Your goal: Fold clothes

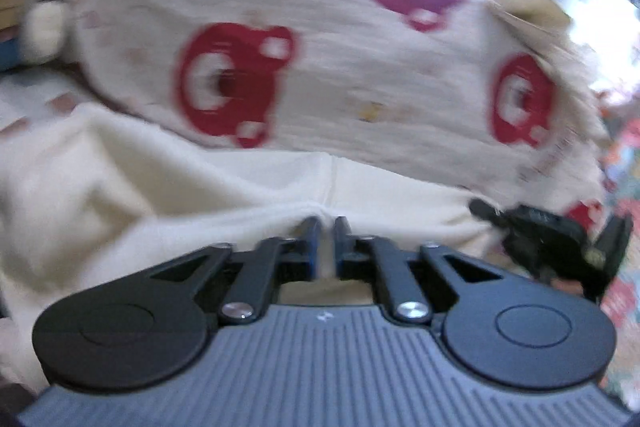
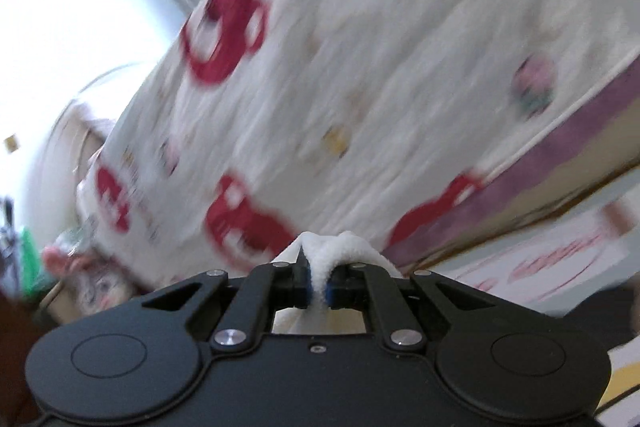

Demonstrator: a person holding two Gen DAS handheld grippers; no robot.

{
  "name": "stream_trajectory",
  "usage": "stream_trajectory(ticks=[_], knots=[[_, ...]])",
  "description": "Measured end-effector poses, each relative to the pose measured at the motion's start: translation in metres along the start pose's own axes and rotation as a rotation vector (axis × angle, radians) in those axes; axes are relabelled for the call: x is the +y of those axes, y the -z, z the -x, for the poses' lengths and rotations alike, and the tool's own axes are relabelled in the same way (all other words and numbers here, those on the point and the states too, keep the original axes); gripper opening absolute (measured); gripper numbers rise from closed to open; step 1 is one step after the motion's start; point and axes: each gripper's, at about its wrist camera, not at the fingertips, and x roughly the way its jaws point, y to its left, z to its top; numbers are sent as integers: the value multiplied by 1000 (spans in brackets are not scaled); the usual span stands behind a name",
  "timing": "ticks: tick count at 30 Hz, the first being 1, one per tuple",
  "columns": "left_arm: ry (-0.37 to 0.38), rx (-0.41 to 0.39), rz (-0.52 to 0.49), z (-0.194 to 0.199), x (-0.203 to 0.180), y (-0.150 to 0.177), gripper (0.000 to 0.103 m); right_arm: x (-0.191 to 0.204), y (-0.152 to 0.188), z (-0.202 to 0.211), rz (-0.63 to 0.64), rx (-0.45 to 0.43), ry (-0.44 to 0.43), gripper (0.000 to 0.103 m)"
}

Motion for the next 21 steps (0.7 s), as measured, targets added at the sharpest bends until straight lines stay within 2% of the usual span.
stream_trajectory(ticks=[2, 6, 8, 9, 10, 11, 12, 13, 14, 15, 17, 18, 19, 21], knots=[[28, 7, -50, -6, -31, 5, 0, -11, -29, 23, 45, -33, 34, 7], [141, 35, -115, -16, -86, 14, 0, -25, -78, 74, 108, -8, 58, 7], [132, 69, -180, -27, -111, 27, 4, -30, -91, 96, 250, -51, 147, 7], [92, 96, -220, -39, -120, 36, 5, -40, -96, 98, 301, -55, 196, 7], [52, 131, -254, -51, -126, 45, 11, -53, -101, 95, 332, -38, 262, 7], [19, 167, -280, -61, -129, 55, 23, -69, -105, 92, 342, -17, 331, 7], [-12, 211, -299, -73, -131, 67, 34, -94, -108, 87, 249, 32, 416, 13], [-41, 269, -299, -86, -126, 81, 55, -118, -108, 81, 124, 108, 492, 18], [-71, 327, -291, -97, -118, 92, 59, -133, -101, 84, 32, 141, 558, 23], [-100, 374, -279, -108, -110, 104, 59, -146, -93, 87, -39, 168, 602, 23], [-147, 410, -252, -119, -92, 122, 59, -145, -63, 99, 28, 173, 550, 38], [-164, 420, -239, -122, -84, 126, 59, -143, -47, 105, 62, 174, 539, 51], [-182, 430, -226, -124, -76, 131, 59, -143, -27, 110, 73, 174, 533, 53], [-207, 437, -199, -126, -62, 133, 59, -149, 11, 114, 51, 200, 464, 53]])
